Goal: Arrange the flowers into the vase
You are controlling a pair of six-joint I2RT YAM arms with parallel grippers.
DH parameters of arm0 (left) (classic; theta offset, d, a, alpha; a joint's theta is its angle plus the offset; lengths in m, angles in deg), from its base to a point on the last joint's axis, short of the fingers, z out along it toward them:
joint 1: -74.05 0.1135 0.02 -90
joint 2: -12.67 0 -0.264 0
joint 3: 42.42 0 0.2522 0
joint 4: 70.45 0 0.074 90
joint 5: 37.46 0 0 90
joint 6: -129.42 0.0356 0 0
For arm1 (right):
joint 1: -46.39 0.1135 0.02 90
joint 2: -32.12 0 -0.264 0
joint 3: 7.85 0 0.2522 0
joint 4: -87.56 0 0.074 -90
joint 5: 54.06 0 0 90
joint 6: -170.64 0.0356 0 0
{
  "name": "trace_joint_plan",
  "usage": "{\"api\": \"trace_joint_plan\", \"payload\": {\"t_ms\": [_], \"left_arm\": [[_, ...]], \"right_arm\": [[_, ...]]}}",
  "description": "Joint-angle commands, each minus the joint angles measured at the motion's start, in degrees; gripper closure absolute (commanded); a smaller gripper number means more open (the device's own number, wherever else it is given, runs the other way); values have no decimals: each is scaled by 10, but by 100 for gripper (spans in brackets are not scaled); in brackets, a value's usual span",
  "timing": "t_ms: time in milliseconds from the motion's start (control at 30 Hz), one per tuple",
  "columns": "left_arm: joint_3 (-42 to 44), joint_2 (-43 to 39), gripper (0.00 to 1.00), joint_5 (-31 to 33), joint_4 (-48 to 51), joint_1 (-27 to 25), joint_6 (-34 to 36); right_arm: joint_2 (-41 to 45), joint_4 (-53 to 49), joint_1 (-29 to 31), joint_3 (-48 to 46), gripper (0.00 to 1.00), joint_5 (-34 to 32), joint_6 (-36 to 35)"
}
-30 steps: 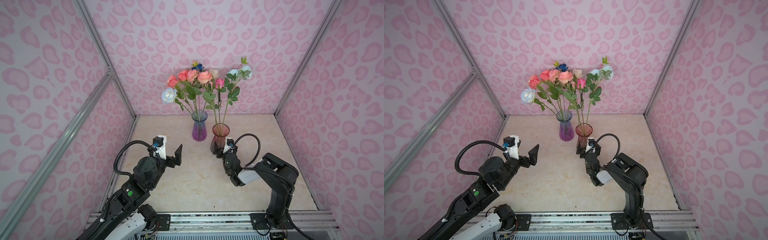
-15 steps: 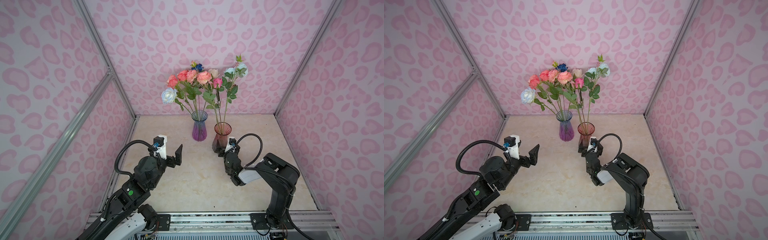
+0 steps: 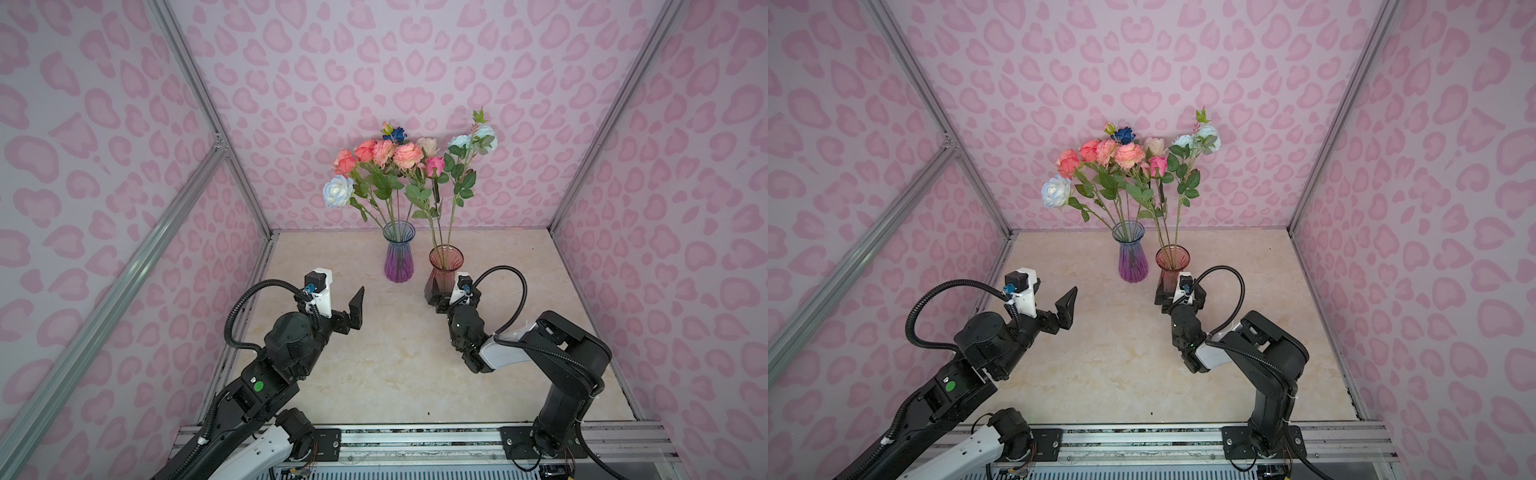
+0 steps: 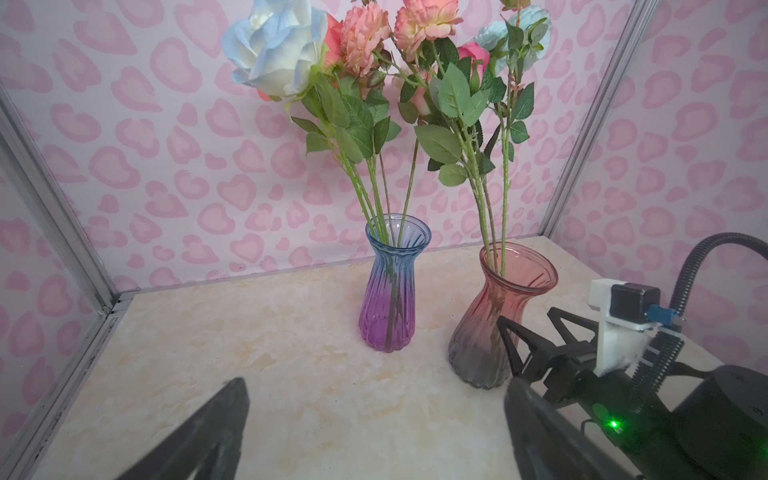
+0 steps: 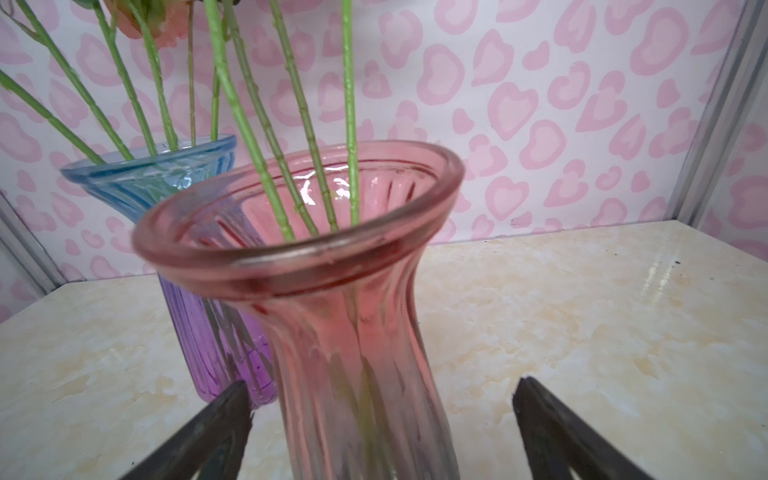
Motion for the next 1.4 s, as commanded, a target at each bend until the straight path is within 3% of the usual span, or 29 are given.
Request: {"api": "trace_joint_plan", "payload": {"t_ms": [0,167,300,367,467,567,633,700,733,833,933,967,1067,1133,1233,1367], "left_arm": [[-6,-9,3,1,-1,1,-1],[-11,-28,3,13,11,1,0],[-32,-29,2,30,32,1,-18],[-49,-24,3,43,44,1,-40],[-86,-6,3,52,81,1,-52],[-98,12,3,78,87,1,-67],[-79,28,3,131,62,1,-82],[-40,48,3,153,10,2,-52],[-23,61,3,159,-14,5,-37],[2,111,3,83,-53,47,35],[7,149,3,-86,-61,172,3],[18,155,3,-116,-80,205,-11],[88,150,3,-117,-176,268,-21],[134,151,3,-64,-238,274,23],[177,191,3,-23,-289,297,73],[257,235,3,-78,-425,354,44]], "right_arm": [[17,-28,7,-4,1,-6,-7],[54,-50,23,-27,1,-28,-16],[138,-114,44,-62,1,-49,-21],[211,-184,56,-78,1,-63,-12],[352,-397,60,-62,1,-68,19],[468,-557,45,-19,1,-34,15],[524,-570,38,-10,1,-25,-36],[554,-539,19,-13,1,-24,-82],[556,-527,6,-15,1,-19,-92],[530,-553,-22,11,1,-28,-147],[481,-608,-56,55,1,-34,-121],[472,-604,-73,56,1,-24,-115],[445,-500,-164,-1,1,115,-182],[419,-456,-249,-30,1,220,-171],[377,-422,-322,-51,1,269,-119],[330,-365,-337,-84,1,276,-146]]}}
